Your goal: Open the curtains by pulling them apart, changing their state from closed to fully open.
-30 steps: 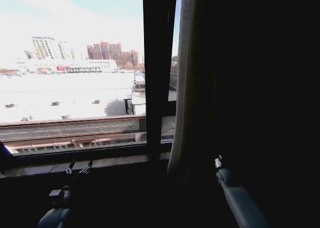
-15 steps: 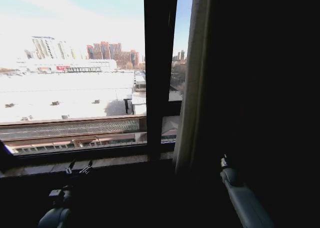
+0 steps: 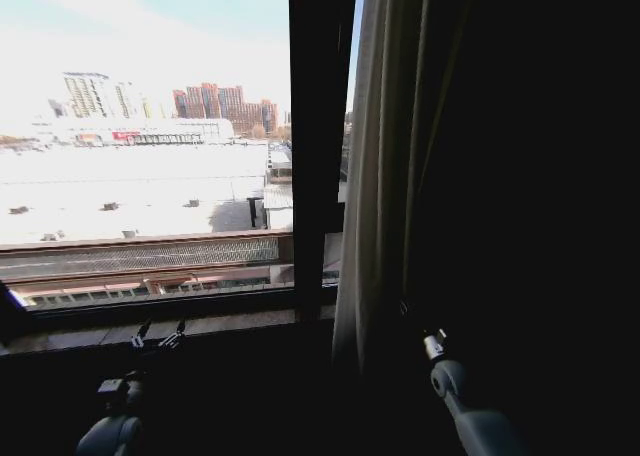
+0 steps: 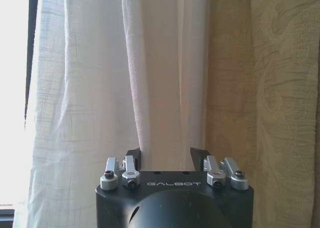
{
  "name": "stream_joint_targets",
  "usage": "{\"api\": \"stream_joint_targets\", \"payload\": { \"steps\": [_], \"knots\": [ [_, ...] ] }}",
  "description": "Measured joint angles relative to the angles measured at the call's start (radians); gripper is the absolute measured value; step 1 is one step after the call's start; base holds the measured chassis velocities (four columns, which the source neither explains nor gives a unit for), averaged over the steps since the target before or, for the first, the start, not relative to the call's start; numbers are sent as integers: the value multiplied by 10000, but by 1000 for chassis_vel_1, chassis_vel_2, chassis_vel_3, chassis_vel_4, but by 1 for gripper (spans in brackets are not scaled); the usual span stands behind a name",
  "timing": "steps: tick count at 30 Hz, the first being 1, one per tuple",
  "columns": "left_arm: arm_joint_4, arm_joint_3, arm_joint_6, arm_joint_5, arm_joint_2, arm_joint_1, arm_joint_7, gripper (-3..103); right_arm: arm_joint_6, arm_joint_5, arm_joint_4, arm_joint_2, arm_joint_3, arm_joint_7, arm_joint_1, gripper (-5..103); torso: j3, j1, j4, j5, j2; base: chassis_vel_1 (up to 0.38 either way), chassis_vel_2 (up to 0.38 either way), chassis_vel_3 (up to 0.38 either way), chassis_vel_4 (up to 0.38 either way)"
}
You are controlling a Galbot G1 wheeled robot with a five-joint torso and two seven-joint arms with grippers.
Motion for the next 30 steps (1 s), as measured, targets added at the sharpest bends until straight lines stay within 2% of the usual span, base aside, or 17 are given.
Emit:
{"api": "stream_joint_targets", "payload": {
  "steps": [1, 2, 4, 6, 9, 10, 13, 22, 30],
  "knots": [
    [0, 0, 0, 0, 0, 0, 0, 99, 13, -18, 52, 6, 17, -8, -74, 51, 0, 0, 0, 0, 0, 0, 0, 0, 0],
    [0, 0, 0, 0, 0, 0, -1, 99, 48, -129, 208, 32, 68, -59, -295, 62, 0, 0, 0, 0, 0, 0, 0, 0, 0],
    [0, 0, 0, 0, 0, 0, 0, 99, 112, -306, 354, 81, 108, -137, -524, 73, 0, -1, 1, -1, 1, 0, 0, 0, 0],
    [0, 0, 0, 0, 0, 0, 0, 99, 159, -423, 428, 127, 118, -195, -621, 73, 0, -1, 1, -1, 0, 0, 0, 0, 0],
    [0, 0, 0, 0, 0, 0, 0, 99, 232, -623, 577, 215, 127, -262, -745, 90, 0, 0, 3, 0, 0, 0, 0, 0, 0],
    [0, 0, 0, 0, 0, 0, 0, 99, 232, -623, 577, 215, 127, -262, -745, 90, 0, 0, 3, 0, 0, 0, 0, 0, 0],
    [0, 0, 0, 0, 0, 0, 0, 99, 359, -800, 707, 304, 86, -269, -802, 100, 0, -1, 2, 0, 0, 0, 0, 0, 0],
    [0, 0, 0, 0, 0, 0, 0, 99, 423, -941, 981, 428, -7, -256, -958, 100, 0, -1, 0, 0, 0, 10, 17, -14, -9],
    [0, -1, 0, 0, 0, 0, -1, 99, 589, -834, 1120, 503, -84, -83, -987, 100, 0, 0, 3, 1, 0, 150, 138, -144, -151]
  ]
}}
